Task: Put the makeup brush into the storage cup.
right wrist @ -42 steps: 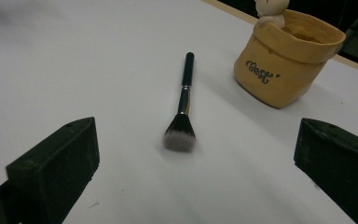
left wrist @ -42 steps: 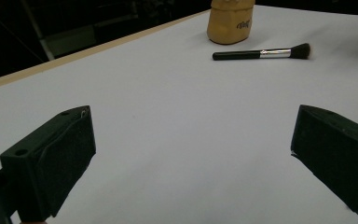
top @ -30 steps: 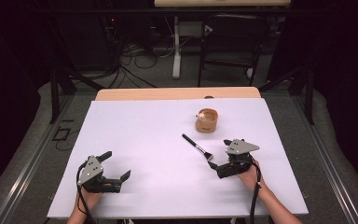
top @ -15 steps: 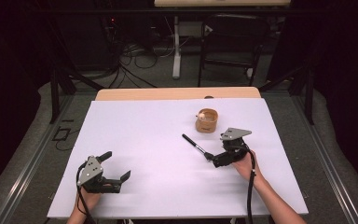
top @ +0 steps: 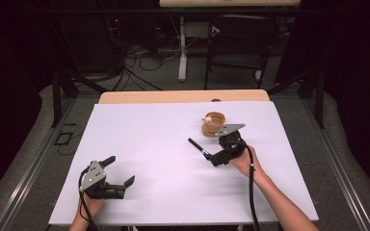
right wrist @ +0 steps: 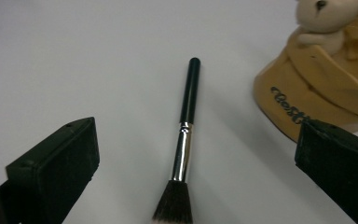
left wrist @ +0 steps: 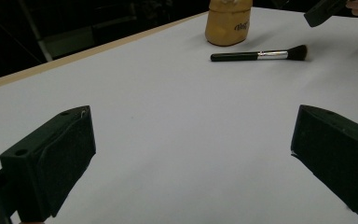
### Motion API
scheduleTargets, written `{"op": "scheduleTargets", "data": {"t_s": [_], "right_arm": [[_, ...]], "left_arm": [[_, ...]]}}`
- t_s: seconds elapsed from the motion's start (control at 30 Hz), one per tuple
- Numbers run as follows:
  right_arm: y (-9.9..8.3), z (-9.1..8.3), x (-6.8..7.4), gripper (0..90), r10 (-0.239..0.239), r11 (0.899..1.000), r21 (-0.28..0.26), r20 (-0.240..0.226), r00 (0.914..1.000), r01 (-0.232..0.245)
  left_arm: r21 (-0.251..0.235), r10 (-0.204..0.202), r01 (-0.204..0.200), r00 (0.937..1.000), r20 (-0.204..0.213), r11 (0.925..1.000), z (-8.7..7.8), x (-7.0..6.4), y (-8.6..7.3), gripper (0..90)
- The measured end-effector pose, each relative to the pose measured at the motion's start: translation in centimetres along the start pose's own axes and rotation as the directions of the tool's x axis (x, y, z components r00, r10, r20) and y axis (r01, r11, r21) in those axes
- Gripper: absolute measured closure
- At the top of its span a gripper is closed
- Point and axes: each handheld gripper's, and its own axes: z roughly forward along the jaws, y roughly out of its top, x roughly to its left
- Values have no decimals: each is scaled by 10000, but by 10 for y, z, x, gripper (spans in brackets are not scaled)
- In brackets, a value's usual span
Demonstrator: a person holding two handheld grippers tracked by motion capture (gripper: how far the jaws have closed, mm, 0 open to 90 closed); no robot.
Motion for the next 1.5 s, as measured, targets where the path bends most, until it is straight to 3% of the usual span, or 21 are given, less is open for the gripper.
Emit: {"op": "scheduleTargets", "data": {"t_s": [0.07, 0.1, 0.43, 0.7, 0.77, 0.9, 0.93, 1.03, 1.1, 1.13, 1.23, 1.33, 1.37, 1.4, 1.43, 1.5], "right_arm": [[6, 4, 1, 0, -68, 9994, 332, -154, 9999, 73], [13, 8, 3, 0, -166, 9954, 936, -329, 9993, 196], [37, 24, 2, 0, -405, 9811, 1860, -707, 9967, 531], [49, 29, -4, 0, -167, 9698, 2414, -767, 9969, 348], [52, 29, -4, 0, -124, 9578, 2856, -750, 9971, 334], [56, 35, -4, 0, -117, 9488, 3140, -697, 9975, 330], [57, 35, -4, 0, -144, 9373, 3464, -687, 9975, 374], [56, 41, -5, 0, -1, 9305, 3658, -582, 9983, 214], [56, 44, -7, 52, -26, 9201, 3911, -469, 9989, 207], [56, 45, -7, 69, 19, 9197, 3922, -417, 9991, 146], [56, 48, -7, 151, -25, 8998, 4359, -403, 9992, 198], [54, 52, -5, 193, 7, 8971, 4414, -457, 9990, 196], [54, 52, -5, 226, 10, 8823, 4703, -454, 9990, 205], [55, 53, -4, 291, -15, 8555, 5172, -441, 9990, 241], [55, 55, -4, 315, -68, 8477, 5295, -486, 9988, 315], [54, 57, -3, 354, -15, 8497, 5267, -437, 9990, 243]], "left_arm": [[60, 7, -7, 10000, -18, 10000, 0, -1, 0, 0], [99, 20, -19, 10000, -25, 9999, 0, -1, 0, 0], [78, -7, 7, 10000, -69, 10000, 0, 0, 0, 0], [105, 2, -1, 10000, -70, 9999, 0, 0, 0, 0], [119, 5, -4, 10000, -86, 9999, 0, 0, 0, 0], [122, -10, 11, 10000, -74, 9999, 1, 0, 0, 0], [124, -3, 4, 10000, -67, 9999, 1, 0, 0, 0], [122, -15, 15, 10000, -58, 9999, 1, 0, 0, 0], [135, -11, 12, 10000, -62, 9999, 1, 0, 0, 0], [130, -4, 5, 10000, -77, 9999, 1, 0, 0, 0], [114, 7, -6, 10000, -73, 9999, 0, 0, 0, 0], [98, -42, 42, 10000, -67, 9999, 0, 0, 0, 0], [101, -39, 40, 10000, -61, 9999, 0, 0, 0, 0], [126, -17, 17, 10000, -51, 9999, 1, 0, 0, 0], [126, -17, 17, 10000, -51, 9999, 1, 0, 0, 0], [155, 27, -26, 10000, -42, 9999, 2, 0, 0, 0]]}}
